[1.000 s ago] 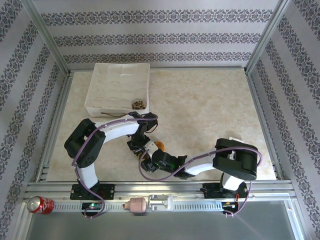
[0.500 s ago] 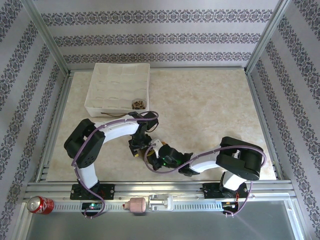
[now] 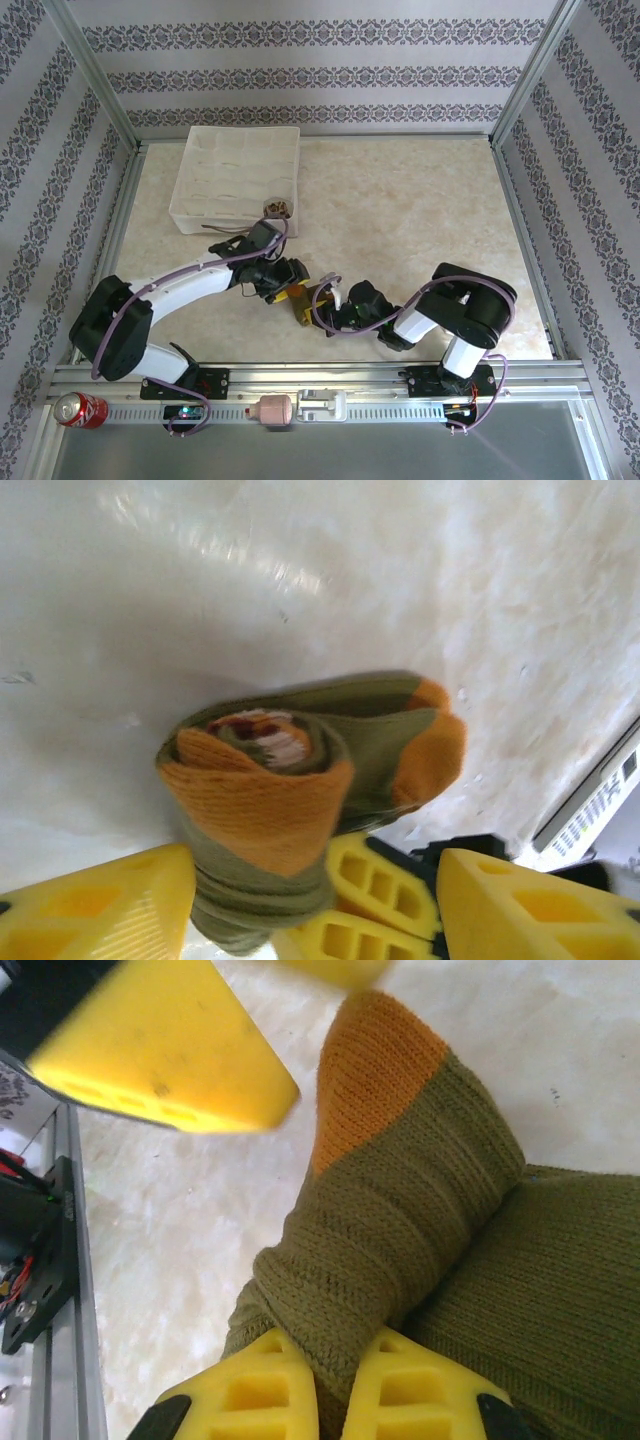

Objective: Roll the socks

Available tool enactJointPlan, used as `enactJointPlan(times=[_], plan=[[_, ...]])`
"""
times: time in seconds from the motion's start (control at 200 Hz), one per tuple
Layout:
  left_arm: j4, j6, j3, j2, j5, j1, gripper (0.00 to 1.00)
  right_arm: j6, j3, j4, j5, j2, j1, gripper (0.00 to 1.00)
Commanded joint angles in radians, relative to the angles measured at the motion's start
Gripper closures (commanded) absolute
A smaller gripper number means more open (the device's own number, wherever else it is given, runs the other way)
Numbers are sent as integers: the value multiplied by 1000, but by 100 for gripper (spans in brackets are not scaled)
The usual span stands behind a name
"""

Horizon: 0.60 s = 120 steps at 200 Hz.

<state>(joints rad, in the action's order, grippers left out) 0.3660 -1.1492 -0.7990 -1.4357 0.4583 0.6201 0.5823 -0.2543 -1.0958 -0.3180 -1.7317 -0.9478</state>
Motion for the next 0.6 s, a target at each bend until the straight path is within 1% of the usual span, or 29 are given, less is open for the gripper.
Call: enactJointPlan(times=[0.0, 0.14, 0.335, 0.445, 0.565, 0.595], plan=[[-173, 29, 54, -3, 94, -5, 38, 37, 66, 189, -77, -89, 21, 100], [-215, 44, 68, -41, 104, -3, 43, 42, 71, 186, -102, -106, 51, 100], [-242, 85, 71, -124, 97, 18, 49, 44, 94, 193, -108, -80, 88, 100], [-213, 126, 55, -184, 73, 38, 49, 41, 82, 192, -143, -96, 105, 100], [-191, 153, 36, -241, 40, 56, 47, 40, 60, 195, -167, -131, 116, 100], [-176, 156, 25, -258, 34, 59, 49, 39, 56, 195, -167, -139, 118, 100]])
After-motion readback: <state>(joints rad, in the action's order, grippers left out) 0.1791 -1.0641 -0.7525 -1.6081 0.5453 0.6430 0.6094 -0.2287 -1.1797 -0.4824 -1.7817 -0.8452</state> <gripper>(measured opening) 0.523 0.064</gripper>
